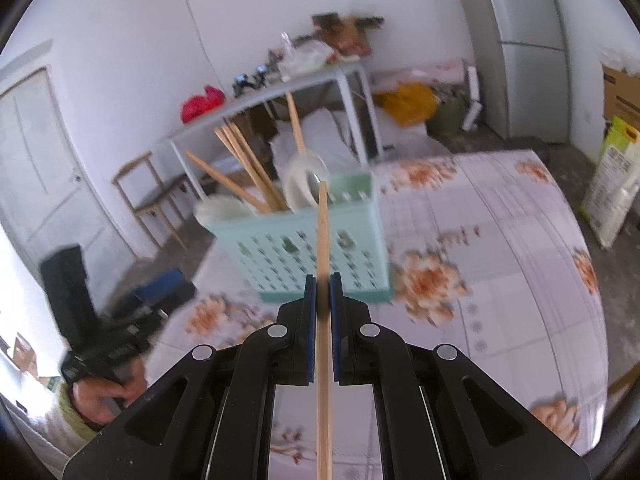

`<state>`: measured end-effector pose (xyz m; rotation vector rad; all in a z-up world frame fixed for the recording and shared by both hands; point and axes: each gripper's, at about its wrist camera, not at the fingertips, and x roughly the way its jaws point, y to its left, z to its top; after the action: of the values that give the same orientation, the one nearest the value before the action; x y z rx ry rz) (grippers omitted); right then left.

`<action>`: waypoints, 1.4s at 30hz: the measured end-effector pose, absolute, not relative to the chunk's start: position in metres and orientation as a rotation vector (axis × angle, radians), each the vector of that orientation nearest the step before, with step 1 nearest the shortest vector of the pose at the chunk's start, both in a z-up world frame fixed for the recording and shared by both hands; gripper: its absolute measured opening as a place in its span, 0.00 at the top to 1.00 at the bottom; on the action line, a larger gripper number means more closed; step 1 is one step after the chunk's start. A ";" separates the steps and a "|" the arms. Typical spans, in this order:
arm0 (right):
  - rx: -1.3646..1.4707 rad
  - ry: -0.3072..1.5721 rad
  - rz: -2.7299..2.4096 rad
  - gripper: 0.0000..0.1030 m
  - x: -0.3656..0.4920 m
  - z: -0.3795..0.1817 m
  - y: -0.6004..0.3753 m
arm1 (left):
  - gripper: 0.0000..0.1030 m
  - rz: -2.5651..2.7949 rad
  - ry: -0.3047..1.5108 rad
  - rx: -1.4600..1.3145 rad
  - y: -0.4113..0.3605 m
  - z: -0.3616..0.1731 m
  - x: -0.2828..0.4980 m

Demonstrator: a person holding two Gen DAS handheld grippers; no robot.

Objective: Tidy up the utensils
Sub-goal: 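Lift the chopstick with the right tool and drop it into the holder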

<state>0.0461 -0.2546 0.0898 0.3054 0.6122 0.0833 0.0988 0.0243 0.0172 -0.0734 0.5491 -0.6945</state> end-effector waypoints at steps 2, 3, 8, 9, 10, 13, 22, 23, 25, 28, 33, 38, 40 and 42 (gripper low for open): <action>0.323 0.582 0.120 0.96 0.051 0.100 -0.256 | 0.28 -0.693 0.554 -0.080 0.026 0.016 0.099; 0.333 0.566 0.143 0.96 0.054 0.105 -0.257 | 0.28 -0.693 0.558 -0.084 0.026 0.015 0.100; 0.401 0.494 0.238 0.95 0.080 0.126 -0.264 | 0.28 -0.688 0.554 -0.098 0.028 0.014 0.101; 0.417 0.484 0.249 0.95 0.088 0.129 -0.265 | 0.28 -0.686 0.551 -0.103 0.029 0.014 0.102; 0.432 0.475 0.258 0.95 0.097 0.132 -0.267 | 0.28 -0.683 0.550 -0.111 0.031 0.014 0.102; 0.448 0.447 0.267 0.95 0.121 0.139 -0.270 | 0.28 -0.672 0.553 -0.131 0.037 0.011 0.104; 0.448 0.351 0.235 0.95 0.187 0.161 -0.268 | 0.28 -0.629 0.581 -0.165 0.057 -0.001 0.117; 0.449 0.340 0.231 0.95 0.195 0.163 -0.267 | 0.28 -0.624 0.583 -0.168 0.059 -0.002 0.118; 0.454 0.320 0.230 0.95 0.208 0.165 -0.266 | 0.28 -0.615 0.588 -0.178 0.063 -0.005 0.120; 0.415 0.284 0.204 0.95 0.215 0.168 -0.260 | 0.28 -0.598 0.595 -0.192 0.070 -0.009 0.125; 0.334 0.281 0.154 0.95 0.223 0.159 -0.251 | 0.28 -0.585 0.606 -0.209 0.076 -0.015 0.130; 0.241 0.285 0.110 0.95 0.213 0.146 -0.243 | 0.28 -0.583 0.613 -0.216 0.077 -0.018 0.133; 0.225 0.288 0.109 0.95 0.204 0.141 -0.243 | 0.28 -0.586 0.612 -0.216 0.076 -0.018 0.133; 0.203 0.288 0.102 0.95 0.196 0.139 -0.242 | 0.28 -0.589 0.610 -0.216 0.076 -0.018 0.133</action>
<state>0.1958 -0.2422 0.1392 0.2027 0.2883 0.1024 0.1327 0.0760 -0.0176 -0.2163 0.6097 -0.5885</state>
